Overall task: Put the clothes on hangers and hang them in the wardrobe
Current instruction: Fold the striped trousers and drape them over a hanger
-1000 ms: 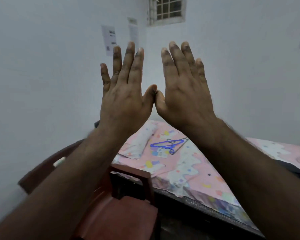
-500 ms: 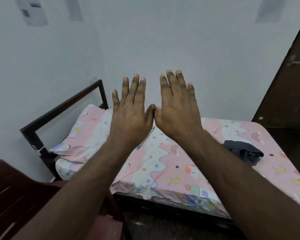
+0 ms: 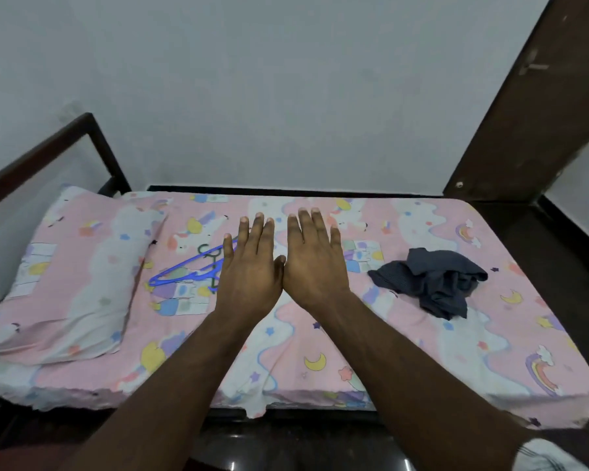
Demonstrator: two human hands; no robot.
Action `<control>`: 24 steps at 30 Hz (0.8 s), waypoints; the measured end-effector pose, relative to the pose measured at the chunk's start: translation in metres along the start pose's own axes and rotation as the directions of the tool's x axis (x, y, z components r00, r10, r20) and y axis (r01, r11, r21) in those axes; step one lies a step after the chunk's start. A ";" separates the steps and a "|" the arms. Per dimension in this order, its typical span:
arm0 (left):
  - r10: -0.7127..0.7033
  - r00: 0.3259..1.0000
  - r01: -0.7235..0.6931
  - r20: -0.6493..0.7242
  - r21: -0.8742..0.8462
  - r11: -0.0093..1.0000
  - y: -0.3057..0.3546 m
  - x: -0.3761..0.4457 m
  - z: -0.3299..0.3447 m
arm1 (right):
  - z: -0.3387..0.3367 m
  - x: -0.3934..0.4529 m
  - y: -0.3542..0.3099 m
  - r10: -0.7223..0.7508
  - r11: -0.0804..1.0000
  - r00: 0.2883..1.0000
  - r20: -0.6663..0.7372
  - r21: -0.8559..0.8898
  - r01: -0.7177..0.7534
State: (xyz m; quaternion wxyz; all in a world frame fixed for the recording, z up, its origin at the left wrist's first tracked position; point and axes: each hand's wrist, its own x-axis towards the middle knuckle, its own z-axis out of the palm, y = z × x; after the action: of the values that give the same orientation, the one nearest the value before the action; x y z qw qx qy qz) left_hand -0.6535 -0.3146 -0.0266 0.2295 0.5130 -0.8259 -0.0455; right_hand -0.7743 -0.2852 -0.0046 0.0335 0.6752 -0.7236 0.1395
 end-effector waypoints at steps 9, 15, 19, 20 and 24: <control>0.114 0.961 -0.100 0.251 -0.065 0.993 0.063 0.087 0.138 | 0.064 0.039 0.145 0.249 0.966 0.952 0.181 0.025 -0.257; 0.168 0.853 -0.135 0.495 -0.102 0.986 0.149 0.137 0.262 | 0.118 0.037 0.305 0.482 0.846 0.794 0.371 0.036 -0.531; 0.164 0.747 -0.094 0.644 -0.142 0.985 0.202 0.165 0.345 | 0.156 0.029 0.414 0.613 0.690 0.610 0.502 0.035 -0.723; 0.161 0.720 -0.082 0.675 -0.148 0.986 0.213 0.171 0.366 | 0.169 0.026 0.439 0.637 0.653 0.578 0.510 0.041 -0.756; 0.145 0.650 -0.010 0.746 -0.182 0.983 0.244 0.189 0.444 | 0.211 0.027 0.513 0.676 0.566 0.506 0.535 0.063 -0.822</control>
State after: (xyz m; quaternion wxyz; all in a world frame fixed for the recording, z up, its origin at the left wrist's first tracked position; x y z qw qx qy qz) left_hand -1.1139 -0.4354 -0.2836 -0.0923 0.3914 -0.8609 -0.3116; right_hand -1.2533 -0.3380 -0.2809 -0.3068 0.2967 -0.8999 0.0896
